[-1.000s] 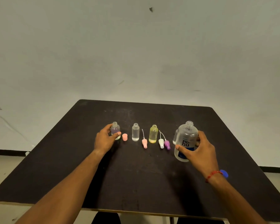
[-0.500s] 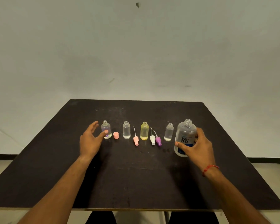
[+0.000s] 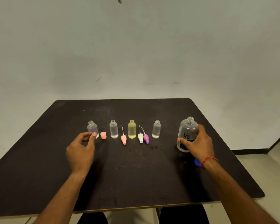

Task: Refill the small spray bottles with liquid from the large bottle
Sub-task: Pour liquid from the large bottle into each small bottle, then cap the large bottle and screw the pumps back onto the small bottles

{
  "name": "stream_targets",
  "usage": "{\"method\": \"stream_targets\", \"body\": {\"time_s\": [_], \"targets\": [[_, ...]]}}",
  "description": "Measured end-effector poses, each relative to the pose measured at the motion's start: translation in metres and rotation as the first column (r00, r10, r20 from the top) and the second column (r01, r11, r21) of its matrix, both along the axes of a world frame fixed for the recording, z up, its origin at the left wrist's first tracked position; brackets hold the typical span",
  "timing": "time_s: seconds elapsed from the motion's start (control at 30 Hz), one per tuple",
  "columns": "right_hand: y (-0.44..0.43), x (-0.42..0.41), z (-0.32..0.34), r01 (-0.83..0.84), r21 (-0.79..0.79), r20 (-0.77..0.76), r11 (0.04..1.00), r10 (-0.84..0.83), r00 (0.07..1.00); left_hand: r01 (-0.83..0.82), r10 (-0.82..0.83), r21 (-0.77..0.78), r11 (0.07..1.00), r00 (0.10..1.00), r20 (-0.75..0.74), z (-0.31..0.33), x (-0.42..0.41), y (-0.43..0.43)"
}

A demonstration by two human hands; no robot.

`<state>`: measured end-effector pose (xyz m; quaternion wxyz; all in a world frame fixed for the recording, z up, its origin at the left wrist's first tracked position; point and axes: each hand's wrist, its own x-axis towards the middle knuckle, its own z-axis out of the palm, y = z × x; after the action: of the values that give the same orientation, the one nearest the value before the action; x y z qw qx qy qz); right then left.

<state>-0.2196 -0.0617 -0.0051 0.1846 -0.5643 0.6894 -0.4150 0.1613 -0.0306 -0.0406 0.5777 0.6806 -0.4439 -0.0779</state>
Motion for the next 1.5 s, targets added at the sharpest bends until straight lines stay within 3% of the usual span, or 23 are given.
{"method": "stream_targets", "body": {"time_s": [0.33, 0.73, 0.8, 0.97, 1.07, 1.13, 1.3, 1.5], "targets": [[-0.003, -0.012, -0.006, 0.025, -0.012, 0.032, 1.000, -0.024, 0.999, 0.247, -0.248, 0.025, 0.969, 0.968, 0.039, -0.003, -0.076, 0.015], [0.003, -0.019, -0.009, 0.033, -0.002, 0.094, 0.999, -0.033, 0.995, 0.388, -0.391, 0.066, 0.919, 0.920, 0.026, -0.008, -0.125, 0.016], [0.009, -0.023, -0.009, 0.073, 0.046, 0.065, 0.996, -0.075, 0.995, 0.429, -0.431, 0.051, 0.902, 0.902, 0.023, -0.005, -0.135, 0.016], [0.027, -0.037, -0.017, 0.142, 0.284, -0.197, 0.948, -0.087, 0.976, 0.562, -0.562, 0.012, 0.827, 0.827, -0.030, 0.004, -0.176, 0.006], [0.033, -0.040, -0.021, 0.105, 0.440, -0.229, 0.892, -0.002, 0.973, 0.641, -0.639, 0.048, 0.766, 0.768, -0.044, 0.010, -0.207, -0.007], [0.035, -0.038, -0.023, 0.081, 0.458, -0.218, 0.885, 0.024, 0.976, 0.672, -0.671, 0.074, 0.737, 0.740, -0.043, 0.013, -0.227, -0.017], [0.040, -0.043, -0.020, 0.072, 0.368, -0.159, 0.927, -0.014, 0.987, 0.738, -0.736, 0.117, 0.665, 0.674, -0.069, 0.023, -0.267, -0.042], [0.043, -0.056, 0.007, 0.113, 0.012, 0.080, 0.994, -0.113, 0.990, 0.748, -0.754, 0.138, 0.649, 0.656, -0.009, 0.027, -0.287, -0.065]]}}
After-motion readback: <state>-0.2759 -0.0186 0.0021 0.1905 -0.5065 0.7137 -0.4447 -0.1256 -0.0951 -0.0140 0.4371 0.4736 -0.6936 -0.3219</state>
